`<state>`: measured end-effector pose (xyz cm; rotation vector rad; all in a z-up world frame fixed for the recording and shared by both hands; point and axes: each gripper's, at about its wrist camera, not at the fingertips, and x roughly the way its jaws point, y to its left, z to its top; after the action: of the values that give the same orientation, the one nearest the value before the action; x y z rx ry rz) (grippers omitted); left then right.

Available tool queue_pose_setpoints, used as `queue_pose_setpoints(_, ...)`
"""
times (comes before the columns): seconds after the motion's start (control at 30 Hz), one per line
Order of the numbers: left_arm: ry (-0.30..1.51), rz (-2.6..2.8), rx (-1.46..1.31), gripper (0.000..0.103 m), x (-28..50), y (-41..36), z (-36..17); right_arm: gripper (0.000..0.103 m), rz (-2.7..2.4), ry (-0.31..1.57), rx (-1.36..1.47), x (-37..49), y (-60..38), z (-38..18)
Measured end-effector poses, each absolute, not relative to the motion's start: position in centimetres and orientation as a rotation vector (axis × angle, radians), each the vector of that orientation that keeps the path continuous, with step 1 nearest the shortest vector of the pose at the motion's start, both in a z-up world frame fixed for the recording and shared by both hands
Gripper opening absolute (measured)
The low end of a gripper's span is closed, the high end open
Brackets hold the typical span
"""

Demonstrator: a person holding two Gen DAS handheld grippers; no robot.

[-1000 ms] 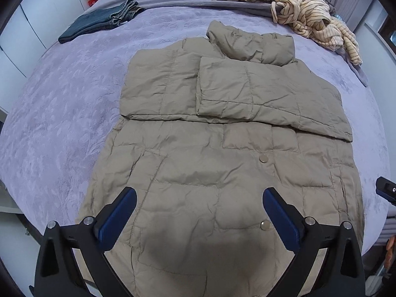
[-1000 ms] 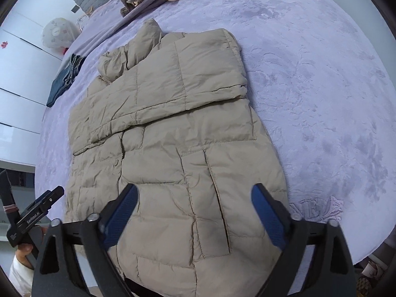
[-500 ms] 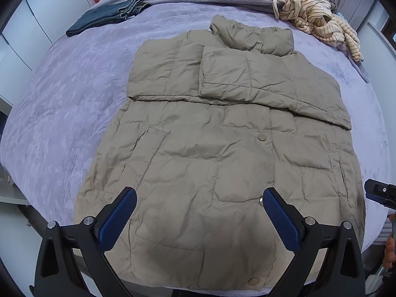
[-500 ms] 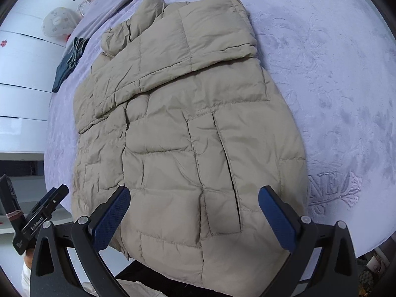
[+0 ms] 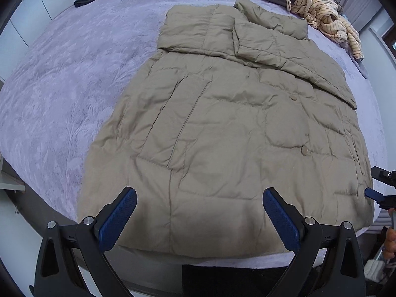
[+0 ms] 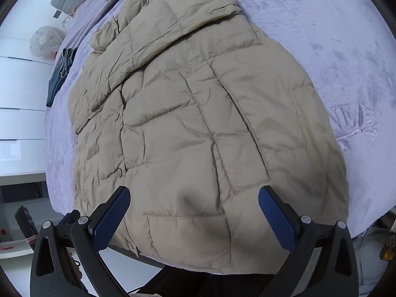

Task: Fold large clothes
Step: 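Move both open grippers over the jacket hem, then grasp the jacket hem with both grippers and lift it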

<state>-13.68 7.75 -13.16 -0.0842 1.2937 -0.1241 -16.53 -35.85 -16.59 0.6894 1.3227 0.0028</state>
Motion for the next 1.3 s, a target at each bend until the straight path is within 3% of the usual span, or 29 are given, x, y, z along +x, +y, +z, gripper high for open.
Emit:
queue_pose_setpoints(0.37, 1.375, -0.304, -0.394, 0.102, -18.2, 15.9, -16.2, 0.103, 0.004, 1.236, 0.921, -23.8, -35.2, -17.8)
queue_pose_setpoints(0.6, 1.457, -0.371, -0.58, 0.102, -18.9, 17.0, -20.4, 0.103, -0.064, 1.222, 1.067, -27.8, -36.7, -19.5)
queue_pose_setpoints(0.9, 1.344, -0.363, -0.7, 0.1, -15.9, 15.4, -20.1, 0.103, -0.117, 1.118, 1.293, -28.9, -38.4, -22.5)
queue_pose_setpoints(0.93, 1.332, -0.367, -0.702, 0.094, -15.5, 15.4, -19.8, 0.103, -0.109, 1.092, 1.323, -28.8, -38.6, -22.7)
queue_pose_setpoints(1.0, 1.331, -0.393, -0.7, 0.047, -14.6, 15.1, -19.6, 0.103, -0.097, 1.042, 1.39, -28.3, -38.8, -23.3)
queue_pose_setpoints(1.07, 1.337, -0.417, -0.683, 0.015, -13.9, 15.0, -19.4, 0.101, -0.107, 1.012, 1.444, -28.0, -39.0, -23.7)
queue_pose_setpoints(1.13, 1.301, -0.428, -0.653, 0.015, -13.7, 15.0, -18.4, 0.086, -0.113, 0.996, 1.492, -28.0, -39.0, -24.1)
queue_pose_setpoints(1.2, 1.27, -0.445, -0.627, 0.015, -13.6, 15.2, -17.3, 0.051, -0.126, 1.004, 1.498, -28.0, -39.0, -24.2)
queue_pose_setpoints(1.23, 1.256, -0.455, -0.617, 0.015, -13.6, 15.2, -16.7, 0.038, -0.135, 1.017, 1.482, -28.0, -38.9, -24.1)
queue_pose_setpoints(1.27, 1.243, -0.464, -0.604, 0.015, -13.4, 15.2, -16.1, 0.014, -0.142, 1.025, 1.465, -27.9, -38.9, -23.9)
queue_pose_setpoints(1.3, 1.229, -0.474, -0.592, 0.015, -13.3, 15.3, -15.5, 0.011, -0.146, 1.024, 1.447, -27.9, -38.9, -23.5)
